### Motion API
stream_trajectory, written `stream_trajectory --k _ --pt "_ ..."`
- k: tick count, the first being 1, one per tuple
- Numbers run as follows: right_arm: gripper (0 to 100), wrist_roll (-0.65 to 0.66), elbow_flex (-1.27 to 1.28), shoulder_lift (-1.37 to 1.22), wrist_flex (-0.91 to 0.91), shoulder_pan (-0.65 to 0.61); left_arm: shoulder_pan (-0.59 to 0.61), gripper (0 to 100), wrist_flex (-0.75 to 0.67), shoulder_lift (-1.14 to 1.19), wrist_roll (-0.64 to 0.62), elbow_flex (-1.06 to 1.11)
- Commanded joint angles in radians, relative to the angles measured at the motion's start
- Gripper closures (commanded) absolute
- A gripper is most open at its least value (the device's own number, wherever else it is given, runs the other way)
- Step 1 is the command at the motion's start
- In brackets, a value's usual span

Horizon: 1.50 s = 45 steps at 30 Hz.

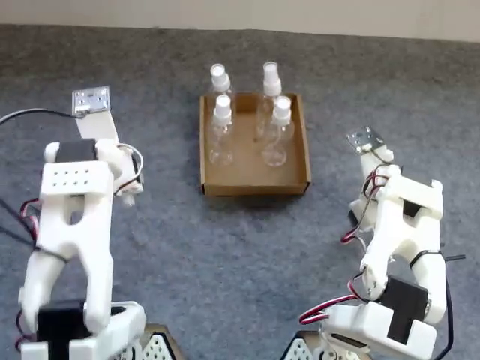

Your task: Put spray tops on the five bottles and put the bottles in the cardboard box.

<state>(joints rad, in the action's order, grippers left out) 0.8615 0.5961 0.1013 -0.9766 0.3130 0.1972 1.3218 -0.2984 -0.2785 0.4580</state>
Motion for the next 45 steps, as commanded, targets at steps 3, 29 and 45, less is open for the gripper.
stream_trajectory --k 3,29,45 --pt "99.3 0.006 -0.010 -0.005 0.018 -0.005 0.001 98 -0.120 0.151 -0.192 -0.031" --pt "99.3 0.009 -0.010 -0.005 0.018 -0.010 -0.111 72 -0.132 0.390 -0.316 -0.059" --pt "99.3 0.011 -0.010 -0.005 0.018 -0.013 -0.062 74 0.427 0.394 1.016 -0.469"
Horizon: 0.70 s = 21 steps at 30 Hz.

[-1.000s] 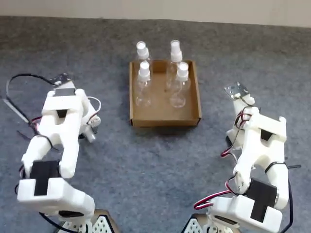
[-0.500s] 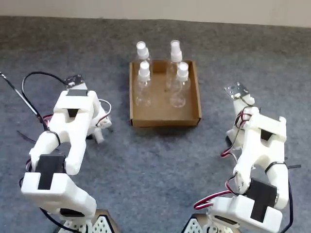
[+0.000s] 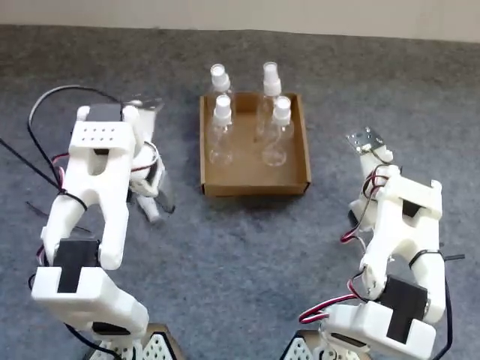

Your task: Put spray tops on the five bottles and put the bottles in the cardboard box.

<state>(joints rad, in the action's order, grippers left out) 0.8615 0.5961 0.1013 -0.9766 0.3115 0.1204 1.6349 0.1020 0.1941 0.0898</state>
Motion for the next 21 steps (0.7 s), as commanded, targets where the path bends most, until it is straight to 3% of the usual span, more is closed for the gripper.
stream_trajectory --k 1,5,11,21 --pt "99.3 0.011 -0.010 -0.005 0.018 -0.012 0.019 74 0.118 -0.008 0.644 -0.114" --pt "99.3 0.011 -0.010 -0.005 0.018 -0.012 0.033 74 0.115 0.001 0.904 -0.143" --pt "99.3 0.011 -0.010 -0.005 0.018 -0.012 0.025 74 -0.018 0.001 1.143 -0.097" --pt "99.3 0.012 -0.010 -0.005 0.018 -0.012 -0.028 74 -0.322 0.002 1.369 0.140"
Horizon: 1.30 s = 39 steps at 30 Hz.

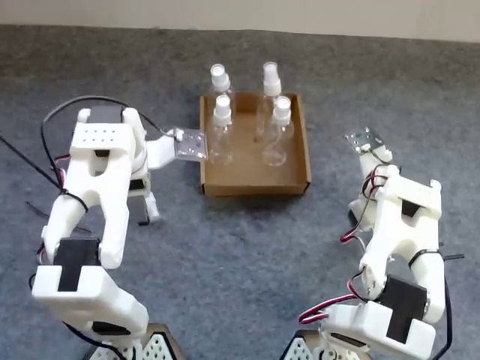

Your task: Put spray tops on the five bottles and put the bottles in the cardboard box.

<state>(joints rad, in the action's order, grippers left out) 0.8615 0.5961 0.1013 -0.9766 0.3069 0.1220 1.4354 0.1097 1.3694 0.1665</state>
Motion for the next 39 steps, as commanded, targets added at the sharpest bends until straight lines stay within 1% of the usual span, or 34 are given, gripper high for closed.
stream_trajectory --k 1,5,9,12,16,18,21,24,26,28,33,35,37,39 --pt "99.3 0.012 -0.010 -0.005 0.018 -0.007 -0.030 74 -0.153 -0.005 0.195 0.081" --pt "99.3 0.012 -0.012 -0.005 0.018 -0.016 -0.030 74 -0.262 -0.005 0.196 0.150" --pt "99.3 0.008 -0.012 -0.005 0.018 -0.039 -0.030 74 -0.354 -0.005 0.241 0.226" --pt "99.3 0.008 -0.012 -0.005 0.018 -0.044 -0.025 74 -0.396 -0.005 0.239 0.272" --pt "99.3 0.008 -0.012 -0.005 0.018 -0.039 -0.022 75 -0.410 -0.005 0.236 0.311" --pt "99.3 0.008 -0.012 -0.005 0.018 -0.036 -0.022 79 -0.408 -0.005 0.222 0.325" --pt "99.3 0.008 -0.010 -0.005 0.018 -0.022 -0.027 86 -0.407 -0.005 0.152 0.329" --pt "99.3 0.008 -0.010 -0.005 0.018 -0.015 -0.030 89 -0.402 -0.015 0.003 0.328" --pt "99.3 0.008 -0.010 -0.005 0.018 -0.008 -0.030 89 -0.408 -0.016 -0.149 0.321" --pt "99.3 0.008 -0.010 -0.005 0.018 -0.008 -0.031 89 -0.405 -0.016 -0.350 0.289" --pt "99.3 0.008 -0.010 -0.005 0.018 -0.013 -0.053 89 -0.402 -0.010 -0.911 0.216" --pt "99.3 0.008 -0.010 -0.005 0.018 -0.010 -0.053 89 -0.402 -0.008 -1.076 0.200" --pt "99.3 0.008 -0.010 -0.005 0.013 -0.008 -0.051 89 -0.402 -0.008 -1.174 0.189" --pt "99.3 0.008 -0.010 -0.005 0.013 -0.005 -0.050 89 -0.404 -0.016 -1.177 0.189"
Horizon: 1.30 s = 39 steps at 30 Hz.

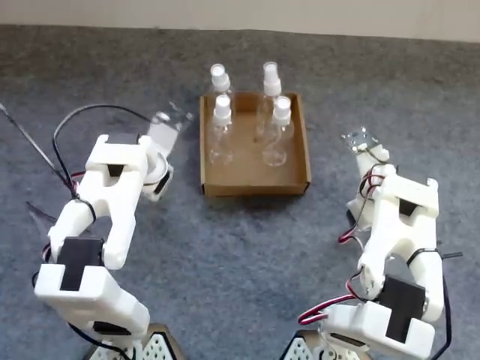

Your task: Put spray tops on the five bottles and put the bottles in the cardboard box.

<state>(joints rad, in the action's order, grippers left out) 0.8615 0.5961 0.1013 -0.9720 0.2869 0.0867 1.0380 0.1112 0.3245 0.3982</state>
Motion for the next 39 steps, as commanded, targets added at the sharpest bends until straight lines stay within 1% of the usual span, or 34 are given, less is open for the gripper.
stream_trajectory --k 1,3,5,9,12,16,18,20,21,23,24,25,27,28,30,33,35,37,39 --pt "99.3 0.008 -0.010 -0.005 0.008 0.019 -0.010 89 -0.005 -0.021 -0.115 -0.045" --pt "99.3 0.008 -0.010 -0.005 0.008 0.022 0.007 89 0.017 -0.035 -0.081 -0.085" --pt "99.3 0.008 -0.010 -0.005 0.008 0.022 0.068 89 0.100 -0.082 -0.052 -0.156" --pt "99.3 0.008 -0.010 -0.005 0.012 0.016 0.275 89 0.298 -0.223 -0.040 -0.329" --pt "99.3 0.008 -0.010 -0.005 0.012 0.013 0.463 89 0.367 -0.314 -0.031 -0.375" --pt "99.3 0.008 -0.010 -0.005 0.012 0.013 0.739 89 0.367 -0.369 0.083 -0.291" --pt "99.3 0.008 -0.010 -0.005 0.012 0.013 0.885 84 0.365 -0.378 0.120 -0.231" --pt "99.3 0.008 -0.010 -0.005 0.012 0.013 1.033 78 0.333 -0.381 0.160 -0.160" --pt "99.3 0.008 -0.010 -0.005 0.012 0.013 1.113 76 0.292 -0.381 0.180 -0.114" --pt "99.3 0.008 -0.010 -0.005 0.012 0.013 1.271 75 0.155 -0.381 0.203 0.001" --pt "99.3 0.008 -0.010 -0.005 0.013 0.013 1.291 75 0.071 -0.381 0.218 0.070" --pt "99.3 0.008 -0.010 -0.005 0.013 0.013 1.285 76 0.003 -0.381 0.259 0.156" --pt "99.2 0.008 -0.010 -0.005 0.013 0.013 1.264 78 -0.032 -0.384 0.370 0.338" --pt "99.2 0.006 -0.010 -0.005 0.013 0.013 1.219 78 -0.057 -0.387 0.377 0.407" --pt "99.2 0.006 -0.008 -0.005 0.013 0.019 1.081 78 -0.137 -0.389 0.328 0.452" --pt "99.2 0.006 -0.008 -0.005 0.012 0.021 0.923 78 -0.196 -0.401 0.176 0.447" --pt "99.2 0.006 -0.008 -0.005 0.012 0.021 0.825 78 -0.180 -0.458 0.117 0.435" --pt "99.3 0.003 -0.008 0.001 0.012 0.015 0.728 78 -0.127 -0.561 0.087 0.450" --pt "99.3 -0.043 -0.010 0.005 0.012 0.015 0.644 78 -0.081 -0.691 0.066 0.472"
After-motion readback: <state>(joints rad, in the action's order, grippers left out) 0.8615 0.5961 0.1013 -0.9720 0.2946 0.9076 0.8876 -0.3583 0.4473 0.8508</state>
